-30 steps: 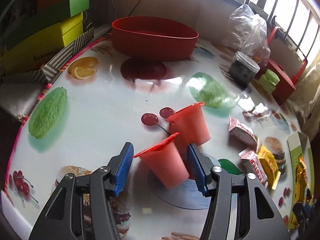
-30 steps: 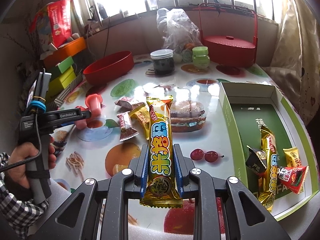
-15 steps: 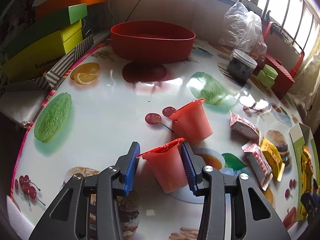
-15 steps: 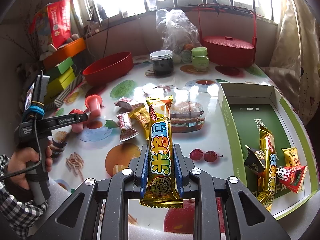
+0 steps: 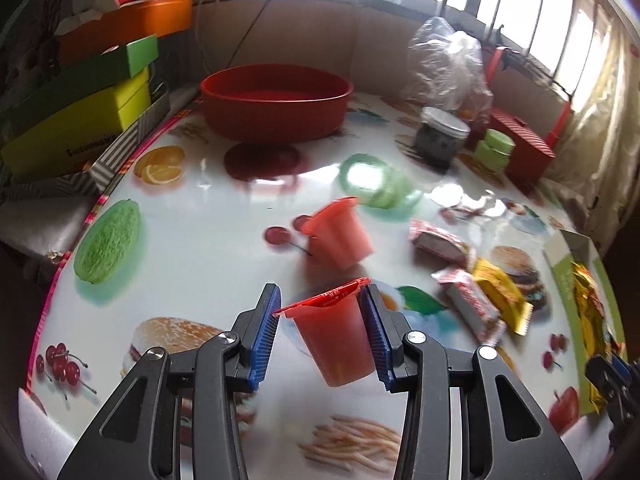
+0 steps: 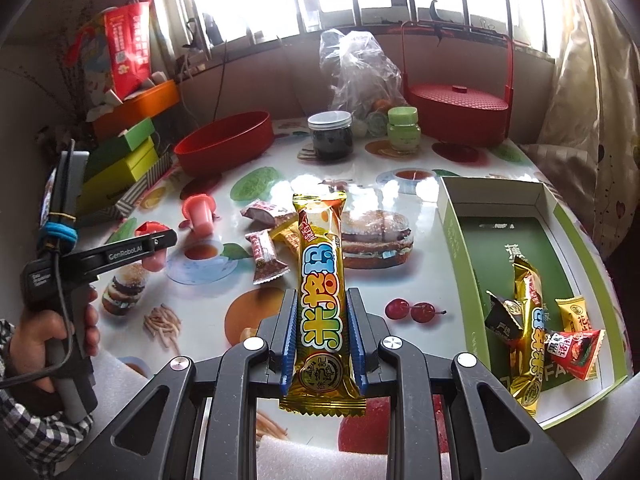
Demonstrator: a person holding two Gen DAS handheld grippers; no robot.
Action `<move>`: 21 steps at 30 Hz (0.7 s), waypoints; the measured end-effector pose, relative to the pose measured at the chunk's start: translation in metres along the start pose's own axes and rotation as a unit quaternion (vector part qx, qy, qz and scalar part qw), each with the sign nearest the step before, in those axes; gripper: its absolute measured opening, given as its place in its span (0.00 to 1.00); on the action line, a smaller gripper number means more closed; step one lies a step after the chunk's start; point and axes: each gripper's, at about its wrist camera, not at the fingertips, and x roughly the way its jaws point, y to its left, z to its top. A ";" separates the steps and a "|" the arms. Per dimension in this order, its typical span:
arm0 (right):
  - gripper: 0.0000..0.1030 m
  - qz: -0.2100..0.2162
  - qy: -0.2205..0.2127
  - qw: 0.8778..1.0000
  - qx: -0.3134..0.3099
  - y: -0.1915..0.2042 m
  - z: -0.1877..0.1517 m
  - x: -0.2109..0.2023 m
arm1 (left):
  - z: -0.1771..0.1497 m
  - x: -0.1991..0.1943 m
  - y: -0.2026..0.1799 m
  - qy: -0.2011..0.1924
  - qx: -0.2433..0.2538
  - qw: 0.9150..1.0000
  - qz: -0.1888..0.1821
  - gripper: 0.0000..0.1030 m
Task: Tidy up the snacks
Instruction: 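Carry the jelly cup and wafer bar to the green box and release both inside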
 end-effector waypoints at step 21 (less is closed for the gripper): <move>0.21 -0.037 -0.030 0.998 0.030 -0.031 0.000 -0.033 | -0.001 -0.033 -0.086 -0.017 0.093 0.992 -0.083 0.42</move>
